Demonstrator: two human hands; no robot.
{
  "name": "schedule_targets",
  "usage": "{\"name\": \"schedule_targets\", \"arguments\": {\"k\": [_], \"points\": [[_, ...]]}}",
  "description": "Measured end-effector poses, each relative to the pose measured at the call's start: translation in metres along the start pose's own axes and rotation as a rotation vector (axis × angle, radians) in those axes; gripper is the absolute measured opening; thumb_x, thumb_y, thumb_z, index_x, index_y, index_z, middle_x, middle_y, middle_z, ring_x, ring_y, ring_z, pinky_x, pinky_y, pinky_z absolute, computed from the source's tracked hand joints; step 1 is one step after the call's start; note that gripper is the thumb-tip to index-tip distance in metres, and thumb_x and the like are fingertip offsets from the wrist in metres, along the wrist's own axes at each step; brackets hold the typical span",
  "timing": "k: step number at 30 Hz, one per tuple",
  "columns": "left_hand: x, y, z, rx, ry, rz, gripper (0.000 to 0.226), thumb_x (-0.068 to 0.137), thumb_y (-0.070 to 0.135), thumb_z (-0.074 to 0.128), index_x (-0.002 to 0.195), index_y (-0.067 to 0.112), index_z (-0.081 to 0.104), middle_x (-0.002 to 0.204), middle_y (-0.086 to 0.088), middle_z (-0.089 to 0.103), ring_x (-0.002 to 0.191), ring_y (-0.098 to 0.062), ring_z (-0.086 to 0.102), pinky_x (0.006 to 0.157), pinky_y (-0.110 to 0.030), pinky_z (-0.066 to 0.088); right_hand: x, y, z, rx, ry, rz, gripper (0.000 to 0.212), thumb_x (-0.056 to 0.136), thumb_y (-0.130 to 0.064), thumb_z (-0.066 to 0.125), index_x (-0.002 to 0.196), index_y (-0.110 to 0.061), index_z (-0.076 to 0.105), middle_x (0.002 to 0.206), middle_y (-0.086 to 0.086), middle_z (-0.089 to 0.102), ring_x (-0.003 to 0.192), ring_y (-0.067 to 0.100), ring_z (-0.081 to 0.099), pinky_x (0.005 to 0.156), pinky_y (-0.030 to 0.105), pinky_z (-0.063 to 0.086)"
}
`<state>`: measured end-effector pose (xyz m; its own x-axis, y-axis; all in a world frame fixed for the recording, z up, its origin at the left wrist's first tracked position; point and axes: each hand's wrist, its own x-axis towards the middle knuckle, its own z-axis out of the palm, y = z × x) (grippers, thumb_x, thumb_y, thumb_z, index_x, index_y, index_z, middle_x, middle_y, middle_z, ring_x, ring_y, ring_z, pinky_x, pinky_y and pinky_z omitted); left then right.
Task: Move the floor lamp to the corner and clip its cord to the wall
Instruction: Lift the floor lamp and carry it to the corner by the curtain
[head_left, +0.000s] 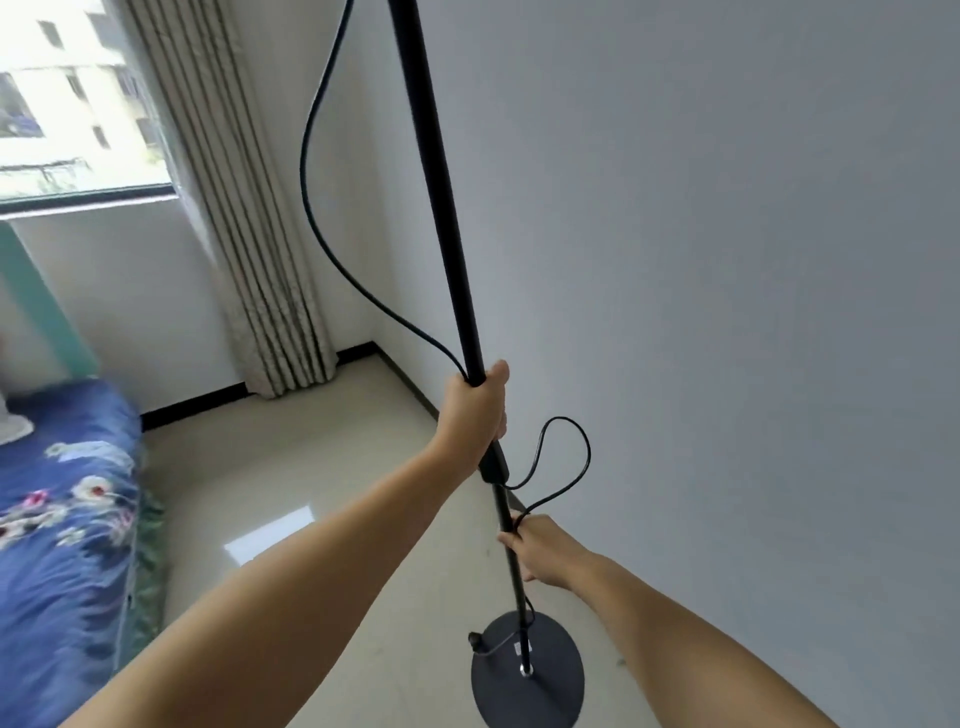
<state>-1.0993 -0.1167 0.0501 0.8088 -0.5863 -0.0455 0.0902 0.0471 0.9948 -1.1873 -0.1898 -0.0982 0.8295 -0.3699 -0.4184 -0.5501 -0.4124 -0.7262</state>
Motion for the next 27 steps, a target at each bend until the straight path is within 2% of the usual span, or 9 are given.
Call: {"name": "schedule_targets", "arguments": {"k": [3, 6, 9, 10, 13, 15, 17, 20, 27], "points": [[0.08, 0.007, -0.043, 0.061, 0.076, 0.02, 0.034, 0.084, 0.014, 0.046, 0.058, 0.019, 0.025, 0.051, -0.003, 0.023, 0.036, -0.013, 0.024, 0.04, -0.025, 0.024, 0.09, -0.045, 0.0, 0.024, -0.038, -0.03, 0.031, 0.097, -0.027, 0.047, 0.111, -0.003, 0.058, 0.099, 0.013, 0.056, 0.095, 0.03, 0.061, 0.081, 0.044, 0.06], [0.16, 0.02, -0.087, 0.08, 0.151, 0.018, 0.035, 0.086, 0.015, 0.045, 0.057, 0.019, 0.026, 0.052, -0.005, 0.023, 0.037, -0.014, 0.024, 0.041, -0.027, 0.025, 0.181, -0.096, -0.003, -0.01, -0.107, -0.068, 0.033, 0.098, -0.026, 0.045, 0.115, 0.0, 0.057, 0.115, 0.026, 0.06, 0.103, 0.038, 0.061, 0.079, 0.044, 0.06], [0.23, 0.036, -0.134, 0.121, 0.214, 0.03, 0.036, 0.085, 0.014, 0.044, 0.056, 0.019, 0.025, 0.05, -0.005, 0.024, 0.035, -0.014, 0.025, 0.04, -0.025, 0.027, 0.26, -0.147, -0.002, -0.079, -0.153, -0.118, 0.034, 0.099, -0.029, 0.044, 0.117, -0.003, 0.056, 0.119, 0.026, 0.06, 0.1, 0.04, 0.063, 0.065, 0.03, 0.058], [0.255, 0.04, -0.151, 0.127, 0.236, 0.036, 0.035, 0.084, 0.013, 0.044, 0.055, 0.018, 0.025, 0.049, -0.004, 0.024, 0.035, -0.014, 0.025, 0.041, -0.025, 0.028, 0.288, -0.164, 0.0, -0.095, -0.171, -0.142, 0.032, 0.099, -0.029, 0.043, 0.118, -0.006, 0.055, 0.12, 0.024, 0.06, 0.099, 0.038, 0.064, 0.064, 0.028, 0.057], [0.33, 0.046, -0.208, 0.124, 0.279, 0.041, 0.035, 0.082, 0.014, 0.044, 0.053, 0.019, 0.025, 0.047, -0.004, 0.025, 0.036, -0.015, 0.025, 0.043, -0.028, 0.027, 0.368, -0.216, 0.007, -0.104, -0.213, -0.19, 0.028, 0.099, -0.027, 0.041, 0.12, -0.011, 0.052, 0.123, 0.018, 0.058, 0.105, 0.034, 0.061, 0.075, 0.034, 0.059], [0.384, 0.047, -0.244, 0.095, 0.289, 0.051, 0.035, 0.082, 0.013, 0.044, 0.054, 0.02, 0.025, 0.046, -0.001, 0.024, 0.037, -0.014, 0.025, 0.042, -0.028, 0.026, 0.425, -0.249, 0.012, -0.096, -0.217, -0.197, 0.029, 0.099, -0.026, 0.042, 0.12, -0.009, 0.052, 0.124, 0.019, 0.057, 0.109, 0.034, 0.059, 0.082, 0.041, 0.059], [0.44, 0.045, -0.28, 0.077, 0.296, 0.064, 0.035, 0.083, 0.013, 0.044, 0.054, 0.02, 0.025, 0.045, 0.001, 0.025, 0.036, -0.013, 0.024, 0.041, -0.027, 0.025, 0.483, -0.279, 0.018, -0.116, -0.214, -0.207, 0.028, 0.099, -0.024, 0.042, 0.117, -0.005, 0.053, 0.123, 0.023, 0.056, 0.11, 0.038, 0.058, 0.084, 0.047, 0.058], [0.527, 0.049, -0.33, 0.071, 0.288, 0.053, 0.035, 0.082, 0.014, 0.044, 0.053, 0.019, 0.026, 0.044, 0.001, 0.026, 0.034, -0.013, 0.026, 0.038, -0.023, 0.025, 0.568, -0.324, 0.023, -0.089, -0.207, -0.187, 0.025, 0.099, -0.023, 0.044, 0.113, -0.005, 0.054, 0.121, 0.025, 0.055, 0.111, 0.038, 0.058, 0.08, 0.045, 0.06], [0.706, 0.075, -0.411, 0.088, 0.269, 0.021, 0.035, 0.081, 0.013, 0.043, 0.055, 0.021, 0.021, 0.049, 0.0, 0.021, 0.038, -0.014, 0.022, 0.044, -0.028, 0.021, 0.738, -0.42, 0.01, -0.054, -0.183, -0.165, 0.022, 0.099, -0.026, 0.044, 0.114, -0.015, 0.056, 0.118, 0.011, 0.059, 0.106, 0.028, 0.06, 0.08, 0.041, 0.06]]}}
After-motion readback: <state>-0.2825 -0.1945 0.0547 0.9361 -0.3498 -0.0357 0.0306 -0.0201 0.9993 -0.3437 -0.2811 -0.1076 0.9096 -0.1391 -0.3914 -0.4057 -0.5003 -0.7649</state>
